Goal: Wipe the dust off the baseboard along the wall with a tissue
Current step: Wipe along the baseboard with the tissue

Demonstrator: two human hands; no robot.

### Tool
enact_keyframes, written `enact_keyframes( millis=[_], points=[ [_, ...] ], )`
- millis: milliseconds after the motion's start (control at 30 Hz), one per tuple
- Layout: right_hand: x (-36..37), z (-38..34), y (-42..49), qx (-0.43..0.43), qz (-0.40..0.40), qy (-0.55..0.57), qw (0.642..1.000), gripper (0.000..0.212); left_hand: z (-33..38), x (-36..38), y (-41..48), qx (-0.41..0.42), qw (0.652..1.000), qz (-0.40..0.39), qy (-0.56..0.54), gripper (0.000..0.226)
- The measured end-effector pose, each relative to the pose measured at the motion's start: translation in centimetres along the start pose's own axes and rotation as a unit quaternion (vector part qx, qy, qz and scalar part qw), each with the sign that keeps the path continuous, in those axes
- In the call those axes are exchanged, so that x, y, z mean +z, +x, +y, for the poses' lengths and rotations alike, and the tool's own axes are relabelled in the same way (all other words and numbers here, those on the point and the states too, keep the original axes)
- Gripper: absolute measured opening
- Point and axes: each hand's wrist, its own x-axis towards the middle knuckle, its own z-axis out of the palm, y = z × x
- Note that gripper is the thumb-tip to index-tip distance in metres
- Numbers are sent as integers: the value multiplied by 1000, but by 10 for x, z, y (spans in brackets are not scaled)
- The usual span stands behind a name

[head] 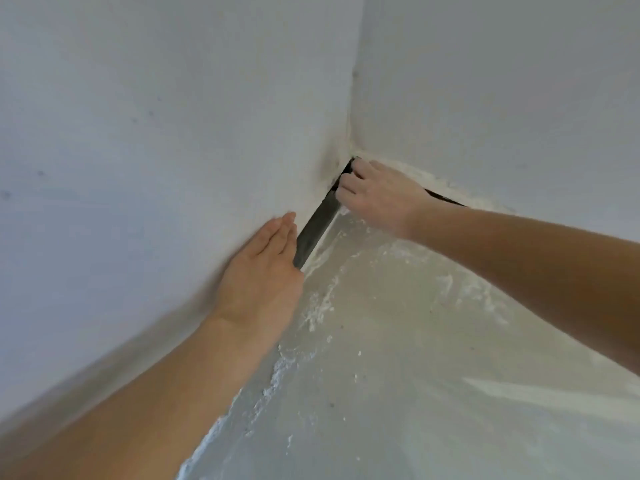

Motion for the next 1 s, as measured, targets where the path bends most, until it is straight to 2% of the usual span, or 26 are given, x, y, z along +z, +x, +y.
enact_keyframes(
  millis=[67, 133, 267, 367, 433, 467, 500, 567, 633, 667, 700, 800, 867, 900, 933, 1000],
  points=[
    [5, 9, 8, -71, -72, -110, 989, 2, -1, -2, 9, -3, 1000, 4, -26, 44],
    [13, 14, 7, -118, -124, -164, 971, 6, 0, -3, 12, 1, 1000, -7, -23, 43],
    [26, 16, 2, -72, -151, -185, 968, 6, 1, -1, 9, 21, 999, -9, -29, 41],
    [20, 4, -8, -21, -188, -141, 972, 5, 2, 3, 10, 25, 999, -1, -37, 41],
    [14, -10, -20, 34, -242, -29, 969, 11, 2, 8, 10, 17, 999, 25, -34, 39],
    [12, -17, -26, 92, -263, 48, 959, 16, 2, 8, 11, 10, 998, 55, -37, 37],
    [10, -23, -30, 178, -268, 133, 937, 17, 2, 7, 11, 7, 997, 66, -34, 35],
    [14, -32, -31, 360, -187, 288, 867, 16, 3, 9, 11, 17, 998, 54, -28, 29],
    [21, -32, -23, 519, -85, 404, 749, 16, 2, 7, 12, -1, 996, 81, -25, 12],
    [25, -32, -17, 565, -38, 442, 695, 15, 2, 6, 13, -14, 995, 88, -36, 8],
    [27, -34, -10, 589, 6, 471, 657, 11, 3, 9, 13, -11, 995, 87, -46, 7],
    [28, -47, 14, 617, 110, 518, 583, 6, 4, 14, 16, -1, 987, 129, -93, 12],
    [25, -59, 22, 624, 149, 552, 533, 8, 5, 20, 18, 1, 986, 138, -94, 13],
    [23, -63, 21, 615, 154, 565, 528, 10, 5, 20, 18, -3, 986, 139, -97, 13],
    [21, -66, 15, 594, 142, 572, 548, 11, 4, 22, 18, -10, 984, 143, -103, 13],
    [18, -66, -5, 511, 66, 568, 641, 11, 4, 23, 19, -8, 984, 142, -107, 12]
  ],
)
